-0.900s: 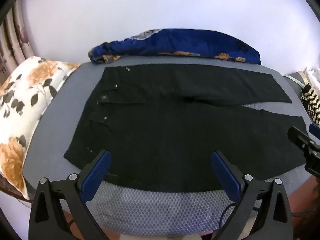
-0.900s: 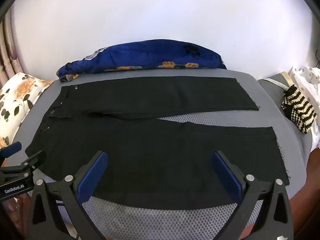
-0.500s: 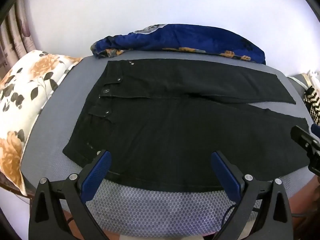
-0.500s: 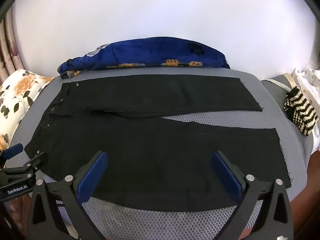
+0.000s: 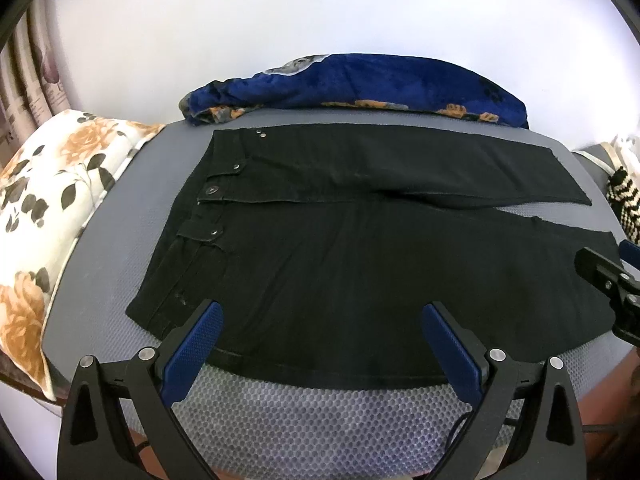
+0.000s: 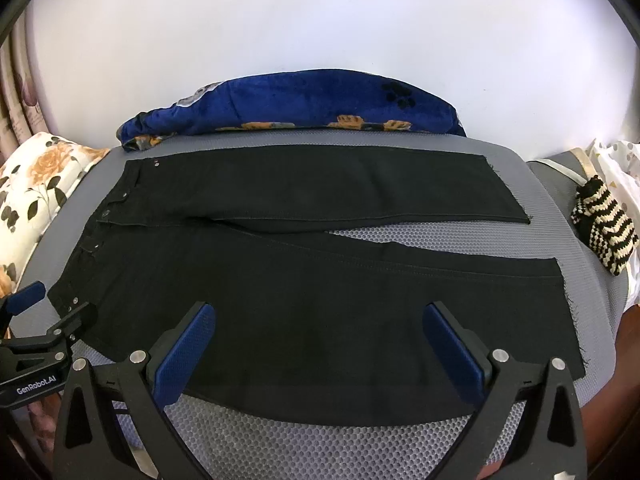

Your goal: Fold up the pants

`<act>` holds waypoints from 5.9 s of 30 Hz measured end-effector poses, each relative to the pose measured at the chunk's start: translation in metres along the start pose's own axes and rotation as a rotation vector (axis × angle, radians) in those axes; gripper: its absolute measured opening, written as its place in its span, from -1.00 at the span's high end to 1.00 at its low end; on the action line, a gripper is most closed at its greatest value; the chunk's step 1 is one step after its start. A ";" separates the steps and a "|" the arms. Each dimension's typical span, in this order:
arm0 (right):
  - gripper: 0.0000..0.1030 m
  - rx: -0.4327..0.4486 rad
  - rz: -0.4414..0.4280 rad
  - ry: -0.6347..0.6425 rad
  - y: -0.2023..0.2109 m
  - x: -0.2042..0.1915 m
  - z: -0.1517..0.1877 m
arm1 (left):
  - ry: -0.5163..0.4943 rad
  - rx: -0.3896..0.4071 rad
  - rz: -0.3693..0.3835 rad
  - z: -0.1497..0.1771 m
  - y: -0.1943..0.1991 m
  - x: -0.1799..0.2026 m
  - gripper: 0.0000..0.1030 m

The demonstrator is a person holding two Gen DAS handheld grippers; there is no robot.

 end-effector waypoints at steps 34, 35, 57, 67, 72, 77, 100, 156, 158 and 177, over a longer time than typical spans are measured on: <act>-1.00 0.001 -0.027 0.012 -0.006 -0.004 -0.004 | -0.010 -0.044 -0.026 0.003 -0.011 0.001 -0.93; -1.00 0.002 -0.028 0.011 -0.005 -0.004 -0.003 | -0.008 -0.044 -0.025 0.003 -0.010 0.001 -0.93; -1.00 0.018 -0.024 0.014 -0.007 -0.004 -0.014 | 0.020 -0.030 -0.054 -0.010 -0.015 -0.013 -0.93; -1.00 0.025 -0.032 0.020 -0.011 -0.007 -0.025 | 0.025 -0.029 -0.056 -0.020 -0.021 -0.019 -0.93; -1.00 0.039 -0.058 0.016 -0.016 -0.006 -0.034 | 0.039 -0.029 -0.040 -0.031 -0.027 -0.024 -0.93; -1.00 0.070 -0.123 0.027 -0.021 -0.007 -0.047 | 0.062 -0.033 0.010 -0.050 -0.037 -0.035 -0.83; -1.00 -0.042 -0.169 -0.057 -0.130 0.005 -0.104 | 0.479 -0.301 0.511 -0.239 -0.223 -0.168 0.10; -0.43 -0.327 -0.767 0.741 -0.316 0.007 -0.247 | 0.384 -0.158 0.925 -0.272 -0.192 -0.135 0.82; -0.24 -0.362 -0.780 0.759 -0.324 0.014 -0.244 | 0.380 -0.157 0.904 -0.273 -0.193 -0.134 0.82; 0.86 -0.206 -0.493 0.729 -0.276 0.032 -0.216 | 0.364 -0.173 0.796 -0.267 -0.186 -0.133 0.82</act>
Point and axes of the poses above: each gripper's, at about its wrist camera, not at the fingertips, and y roughly against the way its jaws point, x to its right, z to its underside, the point moved 4 cm from there along -y, roughly the way its jaws point, and after that the axes turned 15 degrees about y, right-handed, at the moved point
